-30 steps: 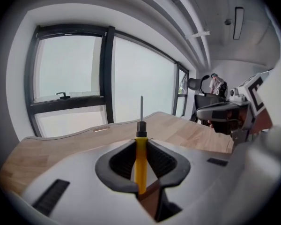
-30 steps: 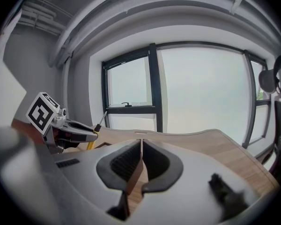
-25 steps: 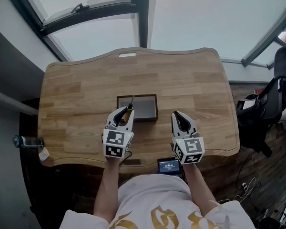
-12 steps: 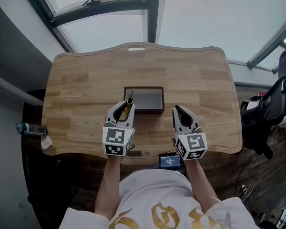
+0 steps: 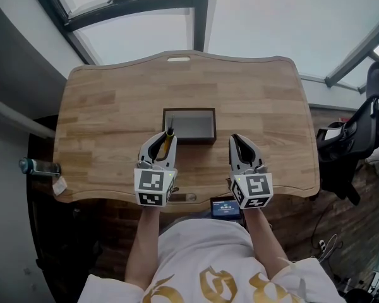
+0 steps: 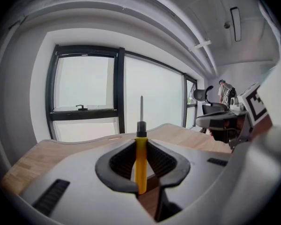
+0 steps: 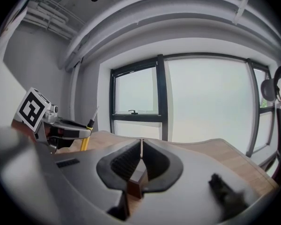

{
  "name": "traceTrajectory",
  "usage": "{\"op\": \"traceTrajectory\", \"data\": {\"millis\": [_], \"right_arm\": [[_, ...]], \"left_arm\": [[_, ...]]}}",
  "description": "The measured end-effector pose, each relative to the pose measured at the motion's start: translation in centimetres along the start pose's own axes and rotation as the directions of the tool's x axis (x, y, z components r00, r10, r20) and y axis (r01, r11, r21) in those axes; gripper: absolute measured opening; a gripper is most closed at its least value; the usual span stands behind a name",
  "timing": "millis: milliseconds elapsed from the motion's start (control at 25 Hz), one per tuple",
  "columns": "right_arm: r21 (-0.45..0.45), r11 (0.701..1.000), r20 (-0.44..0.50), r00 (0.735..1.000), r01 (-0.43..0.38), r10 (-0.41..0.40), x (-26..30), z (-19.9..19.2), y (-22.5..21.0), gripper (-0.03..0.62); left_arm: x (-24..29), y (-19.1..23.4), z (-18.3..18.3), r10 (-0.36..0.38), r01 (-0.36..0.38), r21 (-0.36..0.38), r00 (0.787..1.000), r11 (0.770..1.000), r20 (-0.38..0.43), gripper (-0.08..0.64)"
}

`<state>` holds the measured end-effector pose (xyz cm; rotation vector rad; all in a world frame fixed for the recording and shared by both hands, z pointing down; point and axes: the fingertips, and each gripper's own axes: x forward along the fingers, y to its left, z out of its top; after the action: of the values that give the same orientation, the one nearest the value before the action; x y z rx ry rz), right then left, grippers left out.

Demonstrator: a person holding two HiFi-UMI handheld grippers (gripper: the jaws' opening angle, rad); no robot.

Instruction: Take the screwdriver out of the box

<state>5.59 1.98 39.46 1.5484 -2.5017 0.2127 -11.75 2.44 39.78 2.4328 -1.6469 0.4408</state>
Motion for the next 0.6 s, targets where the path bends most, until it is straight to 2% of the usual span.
{"op": "traceTrajectory", "data": {"millis": [600], "right_arm": [[-0.019, 0.998, 0.009, 0.999, 0.052, -0.052, 0.21, 0.54, -0.88, 0.034]], "left_arm": [[0.64, -0.49, -0.15, -0.003, 0.004, -0.029, 1.000, 1.000, 0.014, 0.078]]}}
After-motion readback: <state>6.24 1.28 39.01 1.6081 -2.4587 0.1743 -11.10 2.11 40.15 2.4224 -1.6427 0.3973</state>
